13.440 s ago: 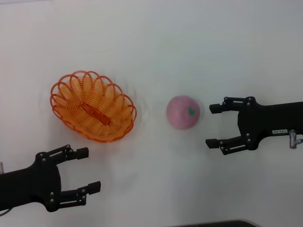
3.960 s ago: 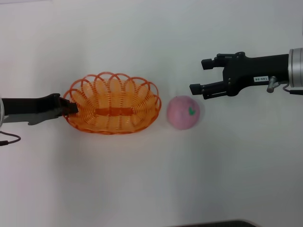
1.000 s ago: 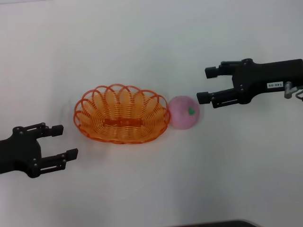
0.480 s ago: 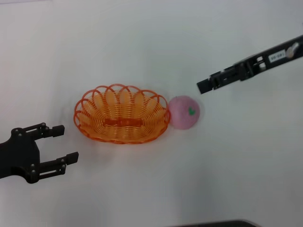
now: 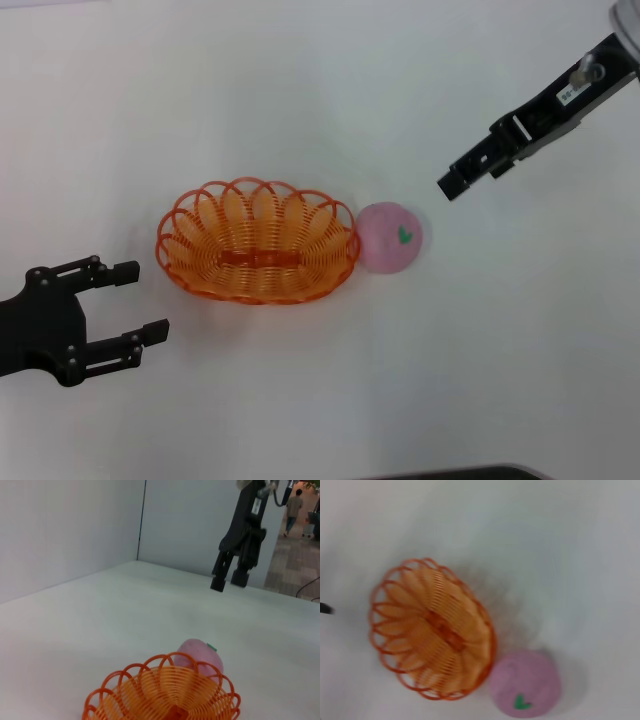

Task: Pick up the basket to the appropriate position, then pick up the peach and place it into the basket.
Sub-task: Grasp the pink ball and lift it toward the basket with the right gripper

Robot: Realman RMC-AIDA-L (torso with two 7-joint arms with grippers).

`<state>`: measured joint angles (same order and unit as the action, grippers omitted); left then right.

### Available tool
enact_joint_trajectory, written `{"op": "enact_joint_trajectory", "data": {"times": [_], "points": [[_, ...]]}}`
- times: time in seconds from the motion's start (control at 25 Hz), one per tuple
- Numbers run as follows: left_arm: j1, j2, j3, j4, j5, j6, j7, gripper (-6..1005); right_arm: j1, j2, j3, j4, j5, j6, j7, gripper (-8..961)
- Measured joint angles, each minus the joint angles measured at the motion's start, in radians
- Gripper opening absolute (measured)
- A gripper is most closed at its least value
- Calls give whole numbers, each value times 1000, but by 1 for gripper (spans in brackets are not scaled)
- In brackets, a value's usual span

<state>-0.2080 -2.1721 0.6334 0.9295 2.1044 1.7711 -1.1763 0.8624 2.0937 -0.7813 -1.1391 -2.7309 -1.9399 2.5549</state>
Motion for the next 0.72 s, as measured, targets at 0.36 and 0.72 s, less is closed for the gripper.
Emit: {"op": "enact_joint_trajectory", "data": {"times": [0.36, 0.72], "points": [[6, 0, 0, -2, -3, -5, 9, 743, 44, 16, -213, -3, -84, 58, 23, 883], [3, 0, 0, -2, -10, -9, 10, 743, 37, 18, -267, -6, -40, 157, -230, 884]]}}
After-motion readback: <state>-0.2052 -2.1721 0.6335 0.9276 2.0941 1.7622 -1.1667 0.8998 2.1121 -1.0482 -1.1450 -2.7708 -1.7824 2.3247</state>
